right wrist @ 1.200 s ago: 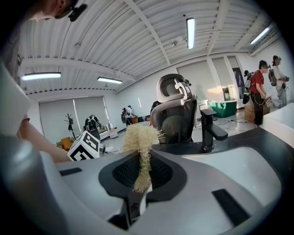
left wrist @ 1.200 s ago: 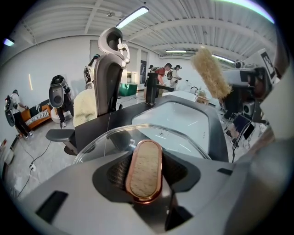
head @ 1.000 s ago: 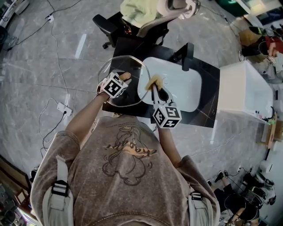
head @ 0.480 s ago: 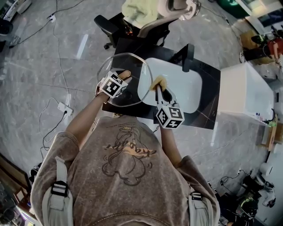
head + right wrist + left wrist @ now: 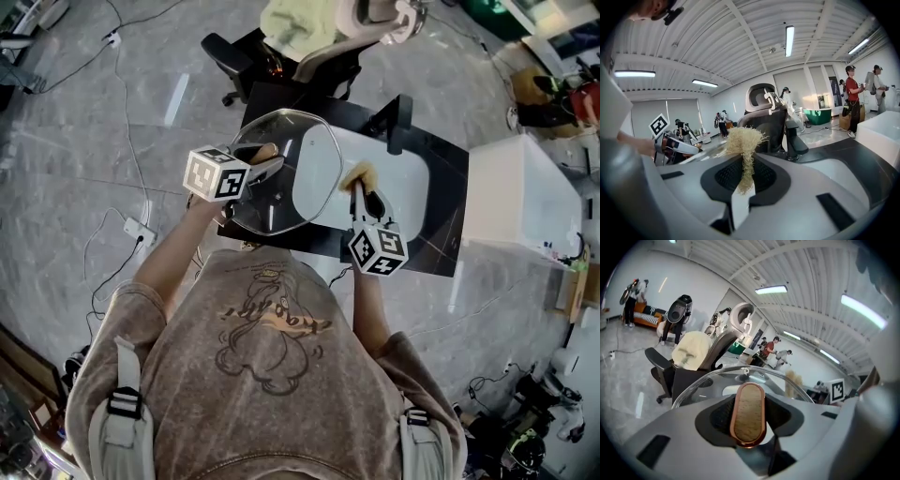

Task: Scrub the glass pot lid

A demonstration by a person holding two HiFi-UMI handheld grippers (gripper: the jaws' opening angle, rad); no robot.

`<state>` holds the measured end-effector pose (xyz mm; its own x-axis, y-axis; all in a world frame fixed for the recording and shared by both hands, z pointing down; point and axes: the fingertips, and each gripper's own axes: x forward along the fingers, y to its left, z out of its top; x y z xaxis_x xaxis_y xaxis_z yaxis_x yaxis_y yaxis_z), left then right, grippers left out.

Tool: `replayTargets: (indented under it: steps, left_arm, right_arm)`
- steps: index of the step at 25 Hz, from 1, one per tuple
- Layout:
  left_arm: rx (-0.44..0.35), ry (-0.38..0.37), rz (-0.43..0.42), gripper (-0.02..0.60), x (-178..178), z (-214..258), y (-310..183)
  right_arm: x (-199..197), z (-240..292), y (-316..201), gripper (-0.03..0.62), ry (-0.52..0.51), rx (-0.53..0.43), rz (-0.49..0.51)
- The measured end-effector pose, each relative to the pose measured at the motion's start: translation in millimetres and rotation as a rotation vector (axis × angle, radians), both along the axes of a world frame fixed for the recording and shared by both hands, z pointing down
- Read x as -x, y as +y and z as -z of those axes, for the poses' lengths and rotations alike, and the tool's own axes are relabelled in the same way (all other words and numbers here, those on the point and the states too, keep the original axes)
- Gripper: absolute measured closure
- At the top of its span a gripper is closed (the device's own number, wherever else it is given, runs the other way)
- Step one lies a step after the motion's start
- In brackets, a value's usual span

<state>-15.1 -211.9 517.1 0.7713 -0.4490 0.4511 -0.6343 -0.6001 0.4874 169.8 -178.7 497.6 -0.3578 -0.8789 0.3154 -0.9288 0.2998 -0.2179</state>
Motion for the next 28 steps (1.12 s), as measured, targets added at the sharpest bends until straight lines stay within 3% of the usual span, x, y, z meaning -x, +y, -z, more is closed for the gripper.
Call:
replayTargets:
  steps: [9, 15, 20, 28]
  left_arm:
    - [0.182, 0.500, 0.067, 0.399, 3, 38, 7]
    - [0.348, 0.849, 0.097, 0.399, 4, 48, 16]
    - [0.387, 0.959, 0.104, 0.399, 4, 53, 23]
    - [0.387, 0.962, 0.101, 0.399, -1, 52, 27]
  right_arm:
    - [23, 0, 4, 0.551, -0.010, 0.003, 0.047]
    - [30, 0, 5, 0.553, -0.004, 0.002, 0.065]
    - [35, 3, 7, 0.551, 0.001, -0.001, 0.080]
    - [54, 27, 6, 0.551, -0.018, -0.045, 0.140]
